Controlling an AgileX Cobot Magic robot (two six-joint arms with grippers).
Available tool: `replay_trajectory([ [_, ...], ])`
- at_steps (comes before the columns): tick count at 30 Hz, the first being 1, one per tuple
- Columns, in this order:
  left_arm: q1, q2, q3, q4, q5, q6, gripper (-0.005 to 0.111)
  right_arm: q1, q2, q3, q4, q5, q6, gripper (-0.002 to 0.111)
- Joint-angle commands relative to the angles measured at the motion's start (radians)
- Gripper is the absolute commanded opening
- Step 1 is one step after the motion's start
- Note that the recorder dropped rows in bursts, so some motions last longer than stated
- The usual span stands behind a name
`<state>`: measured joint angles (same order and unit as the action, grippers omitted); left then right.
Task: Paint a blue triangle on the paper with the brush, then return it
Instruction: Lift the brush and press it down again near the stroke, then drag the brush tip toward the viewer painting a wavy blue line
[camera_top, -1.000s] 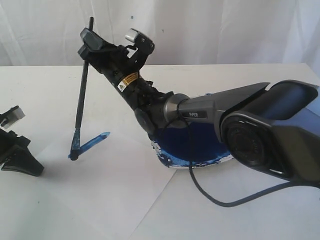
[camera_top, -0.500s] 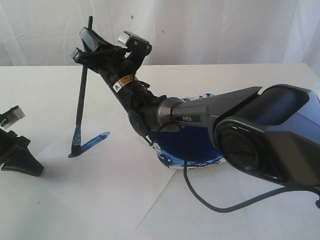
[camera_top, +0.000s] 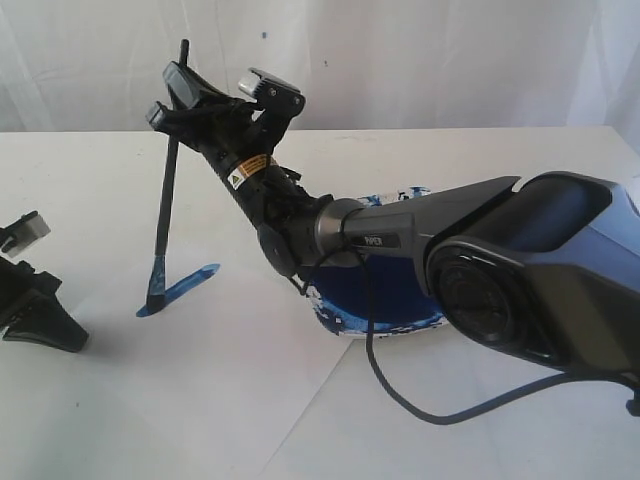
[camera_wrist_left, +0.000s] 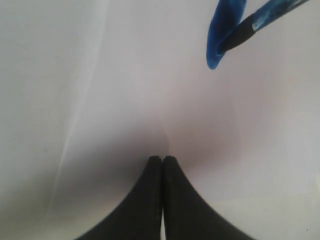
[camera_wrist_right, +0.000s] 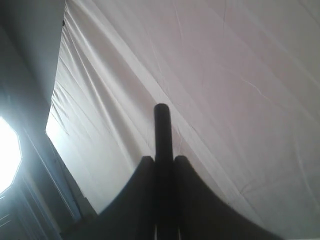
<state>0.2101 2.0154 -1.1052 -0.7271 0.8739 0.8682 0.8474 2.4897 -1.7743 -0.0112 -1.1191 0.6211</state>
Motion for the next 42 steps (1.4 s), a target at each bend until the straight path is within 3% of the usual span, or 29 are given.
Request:
replay_trajectory([
  [1,0.0,-0.003,0.005,0.006,-0.079,0.003,0.0,0.001,0.0,-0.007,-0.056,0.014,0.03,0.0],
  [17,0.0,-0.003,0.005,0.006,-0.276,0.003,0.0,-0.001,-0.058,0.076,-0.126,0.022,0.036,0.0],
  [38,0.0,-0.002,0.005,-0.044,-0.824,-0.009,0.0,-0.001,-0.152,0.243,-0.21,0.02,0.038,0.0],
  [42,0.0,-0.002,0.005,-0.085,-0.851,-0.055,0.0,-0.001,-0.189,0.291,-0.23,0.02,0.042,0.0],
])
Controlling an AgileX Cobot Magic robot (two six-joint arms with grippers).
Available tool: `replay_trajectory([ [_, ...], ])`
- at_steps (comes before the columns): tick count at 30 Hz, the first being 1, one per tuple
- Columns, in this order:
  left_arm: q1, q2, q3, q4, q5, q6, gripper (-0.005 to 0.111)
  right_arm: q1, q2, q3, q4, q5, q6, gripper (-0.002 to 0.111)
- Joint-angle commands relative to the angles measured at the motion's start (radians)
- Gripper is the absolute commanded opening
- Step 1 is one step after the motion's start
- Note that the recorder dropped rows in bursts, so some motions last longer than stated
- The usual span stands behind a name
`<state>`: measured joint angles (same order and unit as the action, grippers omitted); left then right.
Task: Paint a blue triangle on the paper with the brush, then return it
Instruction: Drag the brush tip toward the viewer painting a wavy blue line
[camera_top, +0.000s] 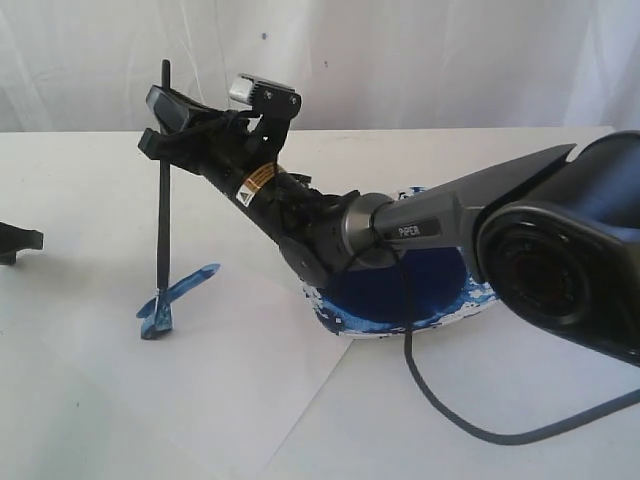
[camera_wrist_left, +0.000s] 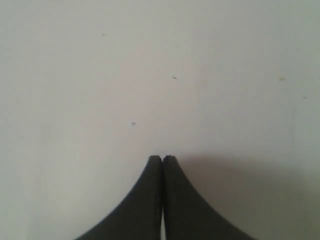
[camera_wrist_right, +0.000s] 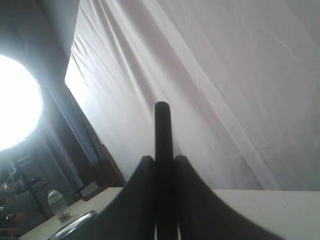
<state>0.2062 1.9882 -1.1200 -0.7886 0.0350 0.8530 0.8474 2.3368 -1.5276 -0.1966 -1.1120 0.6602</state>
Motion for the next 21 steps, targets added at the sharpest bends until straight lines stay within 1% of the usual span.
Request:
replay_trajectory([
  [1,0.003,0.026,0.019,-0.023,-0.004,-0.04,0.0,-0.001,-0.045,0.057,-0.045,0.013,0.004,0.0],
  [4,0.003,0.022,0.019,-0.023,0.029,-0.04,0.0,-0.001,-0.064,0.087,-0.047,0.013,0.0,0.0],
  [7,0.003,0.0,0.019,-0.009,0.099,-0.036,0.0,-0.001,-0.075,0.111,-0.05,0.013,-0.01,0.0],
  [13,0.003,-0.127,0.019,0.009,0.215,-0.028,0.0,-0.001,-0.09,0.155,-0.056,0.011,-0.01,0.0],
  [18,0.003,-0.235,0.019,0.009,0.381,0.018,0.0,-0.001,-0.094,0.171,-0.071,0.006,-0.01,0.0],
  [21,0.003,-0.28,0.019,0.009,0.512,0.058,0.0,-0.001,-0.102,0.179,-0.074,0.006,-0.01,0.0],
])
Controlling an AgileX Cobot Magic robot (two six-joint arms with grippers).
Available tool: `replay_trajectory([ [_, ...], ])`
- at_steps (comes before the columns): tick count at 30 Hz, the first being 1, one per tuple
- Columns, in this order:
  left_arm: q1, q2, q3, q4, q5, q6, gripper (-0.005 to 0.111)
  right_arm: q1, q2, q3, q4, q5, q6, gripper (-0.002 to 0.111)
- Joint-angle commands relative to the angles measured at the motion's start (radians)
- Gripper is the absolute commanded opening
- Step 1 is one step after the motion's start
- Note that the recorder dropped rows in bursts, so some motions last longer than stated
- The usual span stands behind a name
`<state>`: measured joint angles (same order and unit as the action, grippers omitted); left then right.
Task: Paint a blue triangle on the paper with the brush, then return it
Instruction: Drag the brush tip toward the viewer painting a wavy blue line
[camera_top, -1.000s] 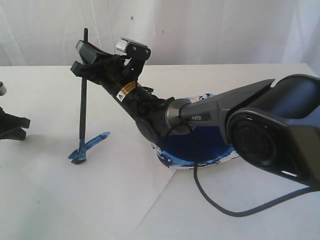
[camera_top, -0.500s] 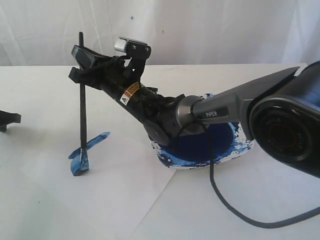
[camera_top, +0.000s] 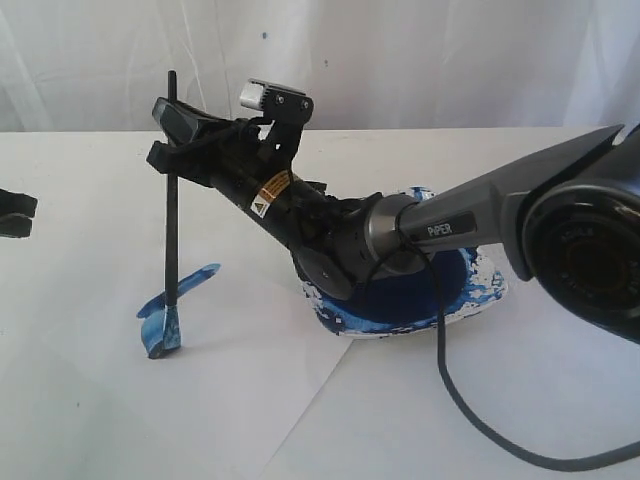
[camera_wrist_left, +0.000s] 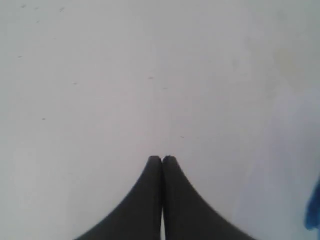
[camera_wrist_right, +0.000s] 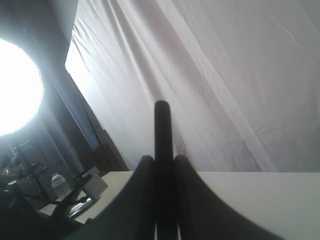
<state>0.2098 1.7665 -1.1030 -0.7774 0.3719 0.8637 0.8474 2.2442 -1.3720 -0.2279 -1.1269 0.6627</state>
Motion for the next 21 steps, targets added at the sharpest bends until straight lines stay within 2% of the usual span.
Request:
replay_trajectory([
  [1,0.0,-0.07,0.003,-0.002,0.214,0.055,0.0,-0.001,-0.013,0.025,-0.044,0.02,-0.012,0.0],
  [5,0.0,-0.081,0.003,-0.011,0.352,0.059,0.0,-0.001,-0.041,0.049,-0.071,0.02,-0.012,0.0],
  [15,-0.002,-0.073,0.062,-0.055,0.443,0.059,0.0,-0.001,-0.109,0.144,-0.097,0.024,-0.012,0.0],
  [21,-0.002,0.002,0.068,-0.11,0.546,0.107,0.0,-0.001,-0.135,0.195,-0.099,0.022,-0.012,0.0],
])
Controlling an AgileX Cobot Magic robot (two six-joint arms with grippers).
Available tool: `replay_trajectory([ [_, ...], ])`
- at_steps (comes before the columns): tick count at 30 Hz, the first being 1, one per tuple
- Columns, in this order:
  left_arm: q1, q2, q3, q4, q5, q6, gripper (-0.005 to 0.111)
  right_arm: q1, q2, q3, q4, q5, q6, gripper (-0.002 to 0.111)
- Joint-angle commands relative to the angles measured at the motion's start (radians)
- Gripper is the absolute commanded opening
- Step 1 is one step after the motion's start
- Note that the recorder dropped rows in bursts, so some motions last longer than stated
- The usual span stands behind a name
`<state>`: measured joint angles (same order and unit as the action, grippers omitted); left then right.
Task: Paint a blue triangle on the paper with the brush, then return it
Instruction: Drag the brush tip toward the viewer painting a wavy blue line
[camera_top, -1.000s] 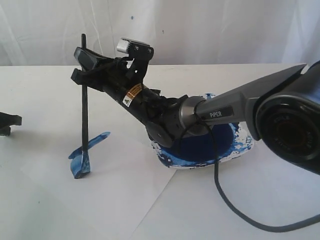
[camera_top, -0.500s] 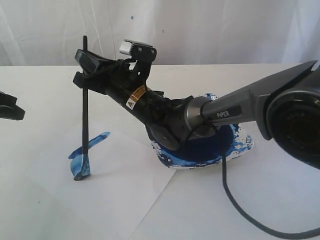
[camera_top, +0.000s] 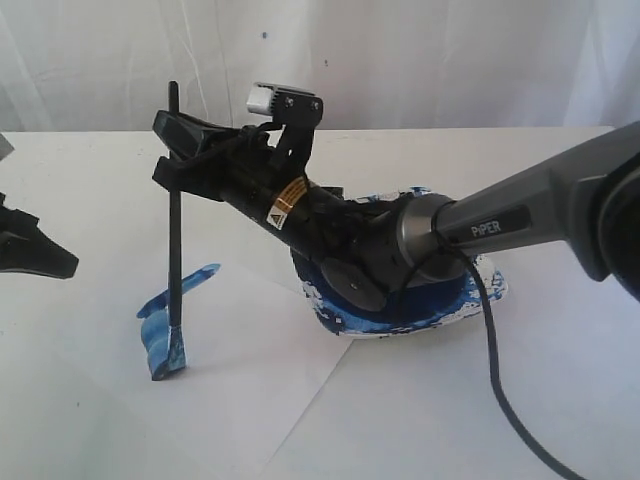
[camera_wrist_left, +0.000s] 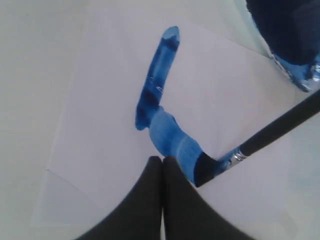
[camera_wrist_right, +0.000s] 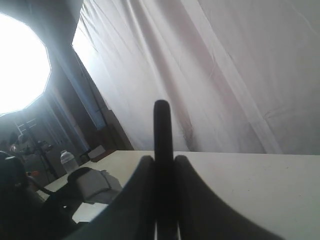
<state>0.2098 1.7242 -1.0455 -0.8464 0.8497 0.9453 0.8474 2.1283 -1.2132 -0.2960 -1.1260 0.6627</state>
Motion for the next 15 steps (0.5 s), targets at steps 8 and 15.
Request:
replay_trajectory([
  [8,-0.002,0.186,0.01,-0.065,0.106,0.023,0.0,-0.001,-0.082,0.085,-0.041,0.02,-0.039,0.0],
  [15,-0.002,0.269,0.01,-0.075,0.112,0.023,0.0,-0.001,-0.109,0.12,-0.044,0.023,-0.042,0.0],
])
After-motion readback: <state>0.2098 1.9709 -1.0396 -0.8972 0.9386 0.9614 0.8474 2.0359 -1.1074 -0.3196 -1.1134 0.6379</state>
